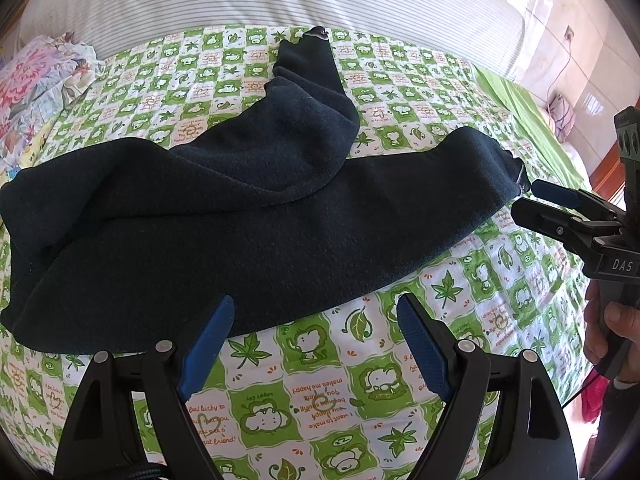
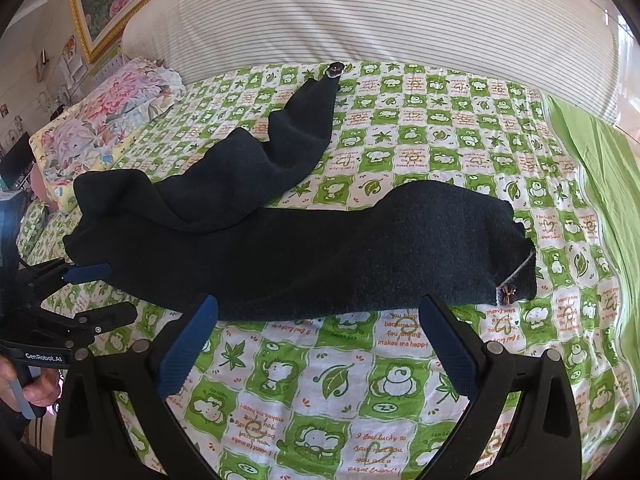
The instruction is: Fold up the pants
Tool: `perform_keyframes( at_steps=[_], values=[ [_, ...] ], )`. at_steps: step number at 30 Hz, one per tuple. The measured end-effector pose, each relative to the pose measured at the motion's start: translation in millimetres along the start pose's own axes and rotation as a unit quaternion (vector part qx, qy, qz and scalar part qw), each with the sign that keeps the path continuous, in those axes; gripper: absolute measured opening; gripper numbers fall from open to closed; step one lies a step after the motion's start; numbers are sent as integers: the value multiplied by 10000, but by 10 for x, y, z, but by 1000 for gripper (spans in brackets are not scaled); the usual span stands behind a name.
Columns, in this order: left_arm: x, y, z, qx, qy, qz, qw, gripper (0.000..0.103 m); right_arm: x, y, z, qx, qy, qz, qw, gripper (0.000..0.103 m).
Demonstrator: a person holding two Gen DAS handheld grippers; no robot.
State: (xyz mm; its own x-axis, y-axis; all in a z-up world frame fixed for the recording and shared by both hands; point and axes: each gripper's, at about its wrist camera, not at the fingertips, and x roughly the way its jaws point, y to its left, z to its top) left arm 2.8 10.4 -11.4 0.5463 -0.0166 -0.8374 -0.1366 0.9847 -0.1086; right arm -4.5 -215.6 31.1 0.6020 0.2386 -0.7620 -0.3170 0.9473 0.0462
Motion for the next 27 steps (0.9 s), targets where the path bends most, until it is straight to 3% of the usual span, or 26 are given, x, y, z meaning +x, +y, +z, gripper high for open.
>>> perform_keyframes(
  at_steps=[15, 27],
  values=[
    [101, 2, 211, 214, -11, 3, 9998, 84, 102, -28, 336, -57, -39, 36, 10000, 101],
    [388, -43, 610, 549, 104, -129, 9984, 84, 496, -59, 936, -112, -149, 290, 9994, 101]
  ],
)
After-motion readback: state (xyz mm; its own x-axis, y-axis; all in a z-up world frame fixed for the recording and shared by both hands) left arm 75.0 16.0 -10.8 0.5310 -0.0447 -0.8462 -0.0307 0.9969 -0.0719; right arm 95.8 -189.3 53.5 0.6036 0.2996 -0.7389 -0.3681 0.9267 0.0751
